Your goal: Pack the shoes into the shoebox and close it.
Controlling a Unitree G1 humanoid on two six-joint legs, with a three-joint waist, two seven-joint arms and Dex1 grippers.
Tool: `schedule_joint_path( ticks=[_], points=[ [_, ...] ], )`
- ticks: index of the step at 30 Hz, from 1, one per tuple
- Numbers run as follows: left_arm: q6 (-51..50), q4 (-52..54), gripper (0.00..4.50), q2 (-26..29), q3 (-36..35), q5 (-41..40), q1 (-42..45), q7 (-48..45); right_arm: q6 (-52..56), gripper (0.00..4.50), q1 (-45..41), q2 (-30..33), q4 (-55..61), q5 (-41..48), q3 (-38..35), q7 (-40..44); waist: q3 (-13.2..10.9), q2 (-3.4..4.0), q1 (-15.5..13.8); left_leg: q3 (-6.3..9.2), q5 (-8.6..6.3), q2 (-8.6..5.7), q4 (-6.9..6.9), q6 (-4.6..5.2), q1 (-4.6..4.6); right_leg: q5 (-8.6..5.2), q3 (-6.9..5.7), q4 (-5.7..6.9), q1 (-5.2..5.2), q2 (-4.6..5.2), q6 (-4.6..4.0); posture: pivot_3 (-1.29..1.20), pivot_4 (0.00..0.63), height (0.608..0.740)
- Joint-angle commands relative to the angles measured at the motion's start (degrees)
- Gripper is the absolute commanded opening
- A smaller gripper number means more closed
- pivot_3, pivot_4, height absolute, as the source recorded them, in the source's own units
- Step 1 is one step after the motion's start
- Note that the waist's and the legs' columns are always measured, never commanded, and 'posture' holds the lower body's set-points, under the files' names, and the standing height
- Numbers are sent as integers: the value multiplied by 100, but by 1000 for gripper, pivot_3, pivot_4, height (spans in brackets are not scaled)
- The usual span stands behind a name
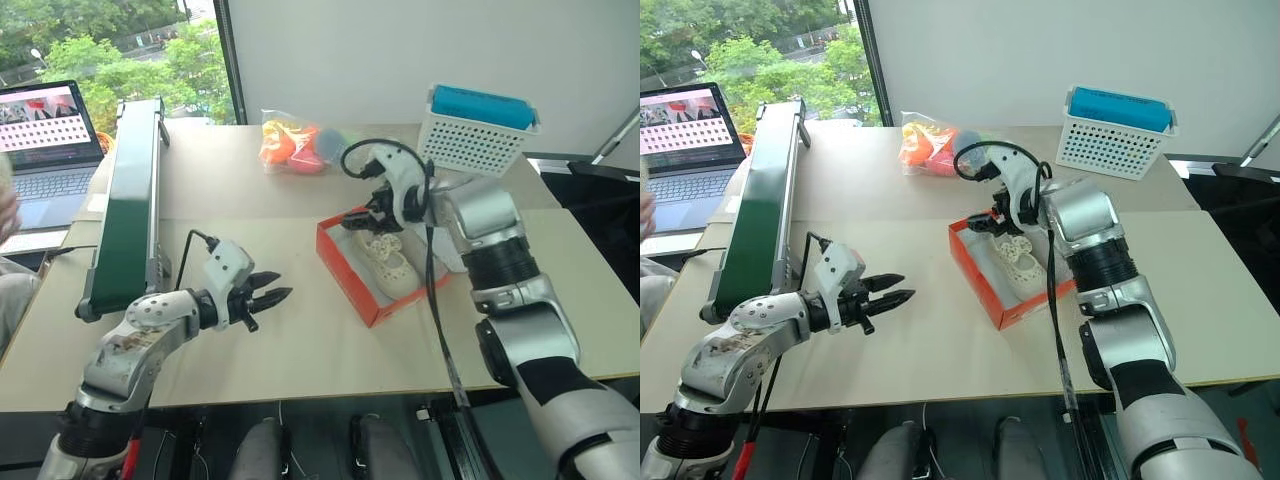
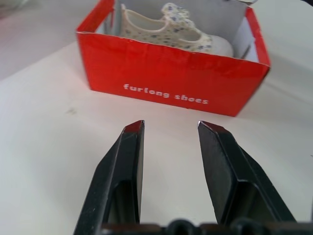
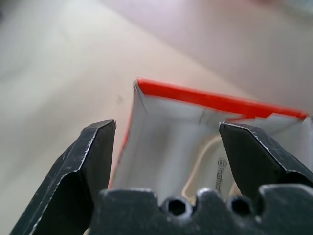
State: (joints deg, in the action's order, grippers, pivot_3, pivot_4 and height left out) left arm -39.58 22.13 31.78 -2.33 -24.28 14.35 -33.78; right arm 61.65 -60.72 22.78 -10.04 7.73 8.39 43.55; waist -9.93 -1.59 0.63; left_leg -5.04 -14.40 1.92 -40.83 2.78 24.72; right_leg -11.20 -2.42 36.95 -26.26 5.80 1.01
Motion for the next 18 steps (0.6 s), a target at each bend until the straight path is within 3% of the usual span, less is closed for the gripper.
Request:
schedule_joint_path(
  ticks=[1, 6, 7, 8, 10, 15, 18],
  points=[
    [415, -435, 1849, -478, -946, 574, 499, 1581, -666, 3975, 829, 260, 1654, 322, -193, 170, 3, -6, -22, 3, 0, 0, -1, 0, 0, 0, -3, 1, 2, 1, 0, 0, 150, 699],
    [221, -827, 1849, -795, -1634, 1040, 623, 2837, -1360, 3975, 2237, 563, 2824, 449, -176, 197, 5, -10, -37, -1, -3, -7, -3, 5, -1, 1, -4, -3, 8, 12, 5, 0, 150, 699],
    [140, -861, 1849, -832, -1740, 1066, 615, 2984, -1482, 4243, 2449, 606, 2927, 411, -115, 157, 5, -11, -30, -3, -3, -8, -4, 5, -1, 1, -4, -4, 8, 14, 5, 0, 150, 699],
    [131, -917, 2091, -828, -1818, 1083, 595, 3045, -1561, 4473, 2616, 594, 3003, 387, -53, 92, 5, -11, -24, -5, -3, -7, -5, 5, -1, 1, -3, -2, 6, 15, 5, 0, 150, 699],
    [104, -1085, 2524, -717, -1847, 1170, 533, 3044, -1666, 4500, 2869, 523, 3162, 412, 80, 22, 5, -12, -10, -4, -2, -6, -8, 3, -3, 2, -4, 4, 6, 15, 4, 0, 150, 699],
    [-8, -1422, 4386, -578, -1879, 1192, 527, 2999, -1868, 4500, 3094, 242, 3235, 529, 253, -88, 6, -14, 11, -4, 0, -1, -6, -1, -12, 1, -2, 7, 7, 6, 2, 0, 150, 699],
    [-40, -1553, 4455, -498, -1861, 1234, 601, 3014, -1921, 4500, 3099, 27, 3176, 641, 217, -182, 7, -17, 3, -4, -1, -3, -6, 0, -10, 1, -2, 4, 8, 8, 3, 0, 150, 699]
  ],
)
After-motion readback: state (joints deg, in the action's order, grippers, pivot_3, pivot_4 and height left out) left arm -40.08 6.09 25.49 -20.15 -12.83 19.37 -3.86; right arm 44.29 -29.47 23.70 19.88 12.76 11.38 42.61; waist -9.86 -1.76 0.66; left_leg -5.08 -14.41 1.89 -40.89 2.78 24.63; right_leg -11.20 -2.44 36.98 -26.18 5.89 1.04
